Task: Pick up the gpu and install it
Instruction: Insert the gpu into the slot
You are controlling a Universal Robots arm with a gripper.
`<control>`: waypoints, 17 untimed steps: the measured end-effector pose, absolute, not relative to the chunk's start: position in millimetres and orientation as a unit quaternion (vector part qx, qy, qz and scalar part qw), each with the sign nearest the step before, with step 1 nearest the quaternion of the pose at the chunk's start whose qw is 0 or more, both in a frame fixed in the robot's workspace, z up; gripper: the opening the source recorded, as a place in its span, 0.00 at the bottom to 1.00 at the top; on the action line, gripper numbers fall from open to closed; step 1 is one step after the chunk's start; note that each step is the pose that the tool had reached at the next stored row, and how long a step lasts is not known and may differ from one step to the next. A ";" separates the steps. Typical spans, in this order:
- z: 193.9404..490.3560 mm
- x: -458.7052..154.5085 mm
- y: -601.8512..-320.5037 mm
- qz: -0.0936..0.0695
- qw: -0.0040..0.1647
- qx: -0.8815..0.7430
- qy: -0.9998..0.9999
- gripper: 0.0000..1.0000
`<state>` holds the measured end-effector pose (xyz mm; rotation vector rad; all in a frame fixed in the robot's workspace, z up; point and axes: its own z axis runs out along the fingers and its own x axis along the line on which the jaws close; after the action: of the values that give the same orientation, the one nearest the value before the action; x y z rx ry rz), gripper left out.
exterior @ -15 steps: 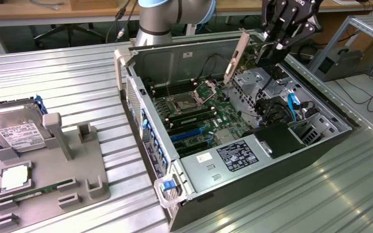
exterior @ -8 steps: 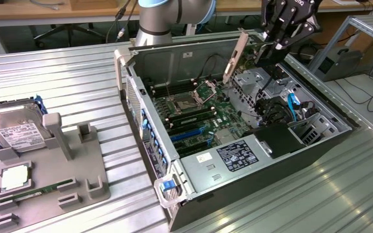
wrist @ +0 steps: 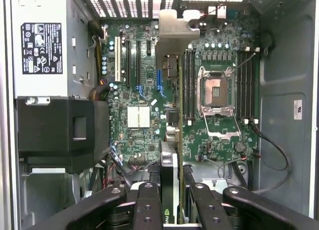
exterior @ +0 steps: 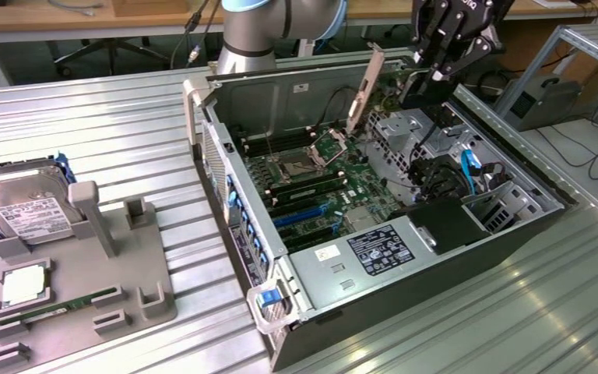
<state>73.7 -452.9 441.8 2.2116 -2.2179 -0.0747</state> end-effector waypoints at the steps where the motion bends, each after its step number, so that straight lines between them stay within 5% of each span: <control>1: 441.8 73.7 -452.9 -0.024 0.004 0.706 -0.708 0.27; 17: 441.6 34.0 -452.5 -0.024 0.004 0.706 -0.708 0.27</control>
<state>34.0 -452.5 441.6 2.2115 -2.2181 -0.0742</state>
